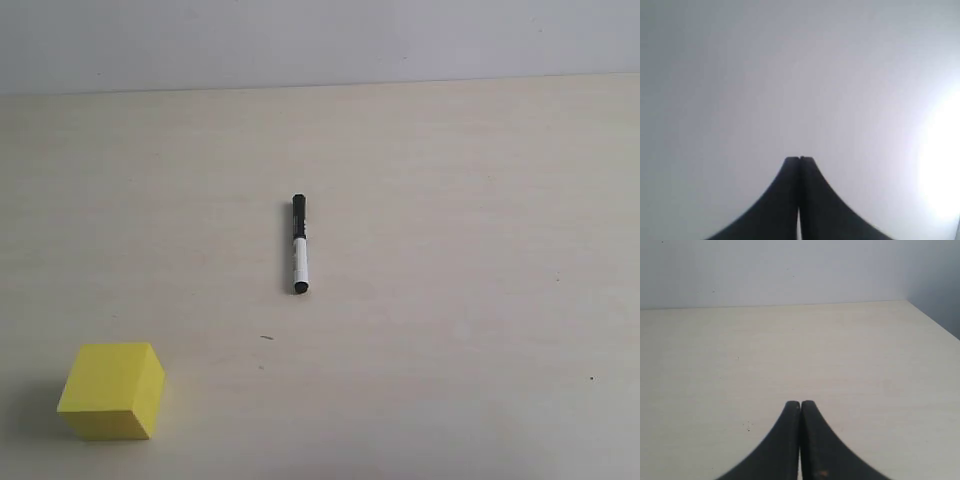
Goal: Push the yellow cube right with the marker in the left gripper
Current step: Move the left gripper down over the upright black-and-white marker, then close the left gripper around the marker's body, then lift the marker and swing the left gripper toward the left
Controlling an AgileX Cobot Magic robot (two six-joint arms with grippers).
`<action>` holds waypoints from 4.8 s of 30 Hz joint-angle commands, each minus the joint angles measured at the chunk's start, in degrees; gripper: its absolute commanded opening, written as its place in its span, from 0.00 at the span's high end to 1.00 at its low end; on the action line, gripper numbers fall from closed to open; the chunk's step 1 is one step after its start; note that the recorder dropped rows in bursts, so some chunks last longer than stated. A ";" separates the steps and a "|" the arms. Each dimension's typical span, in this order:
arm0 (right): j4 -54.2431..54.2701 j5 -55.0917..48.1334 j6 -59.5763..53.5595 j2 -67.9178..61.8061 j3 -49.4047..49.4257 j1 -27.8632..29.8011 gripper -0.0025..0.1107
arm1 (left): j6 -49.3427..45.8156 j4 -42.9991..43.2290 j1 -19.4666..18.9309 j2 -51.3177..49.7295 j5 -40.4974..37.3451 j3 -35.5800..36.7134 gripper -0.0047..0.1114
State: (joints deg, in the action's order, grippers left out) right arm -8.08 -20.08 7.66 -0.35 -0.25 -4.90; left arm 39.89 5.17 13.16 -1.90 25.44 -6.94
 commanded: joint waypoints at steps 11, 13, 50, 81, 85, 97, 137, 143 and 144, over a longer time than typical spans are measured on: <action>0.24 0.77 0.17 0.35 0.25 0.23 0.98 | -14.61 2.06 2.93 -58.91 -62.87 -46.08 0.96; 0.24 0.77 0.17 0.35 0.25 0.23 0.98 | -20.64 -1.99 4.96 -65.63 -71.06 -49.80 0.96; 0.24 0.89 0.17 0.35 0.25 0.23 0.98 | -13.97 -9.17 29.74 -119.67 -79.48 -83.88 0.63; 0.24 0.89 0.17 0.35 0.25 0.23 0.98 | -6.46 -4.15 29.74 -125.57 -73.68 -83.76 0.65; 0.24 0.89 0.17 0.35 0.25 0.23 0.98 | -6.46 -4.15 29.74 -125.68 -73.56 -83.76 0.65; 0.24 0.89 0.17 0.35 0.25 0.23 0.98 | -9.25 -4.06 29.74 -124.47 -73.68 -83.76 0.96; 0.24 0.78 0.17 0.35 0.25 0.23 0.98 | -49.66 25.17 11.54 -60.27 -95.40 -36.62 0.96; 0.24 0.78 0.17 0.35 0.25 0.23 0.98 | -80.37 11.77 1.26 -67.32 -91.04 -36.52 0.96; 0.24 0.78 0.17 0.35 0.25 0.23 0.98 | -86.17 9.19 -0.23 -67.83 -91.04 -36.24 0.96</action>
State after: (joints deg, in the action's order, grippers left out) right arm -7.93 -19.95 7.66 -0.35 -0.25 -4.90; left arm -31.95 20.81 16.60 -68.07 -66.61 -43.86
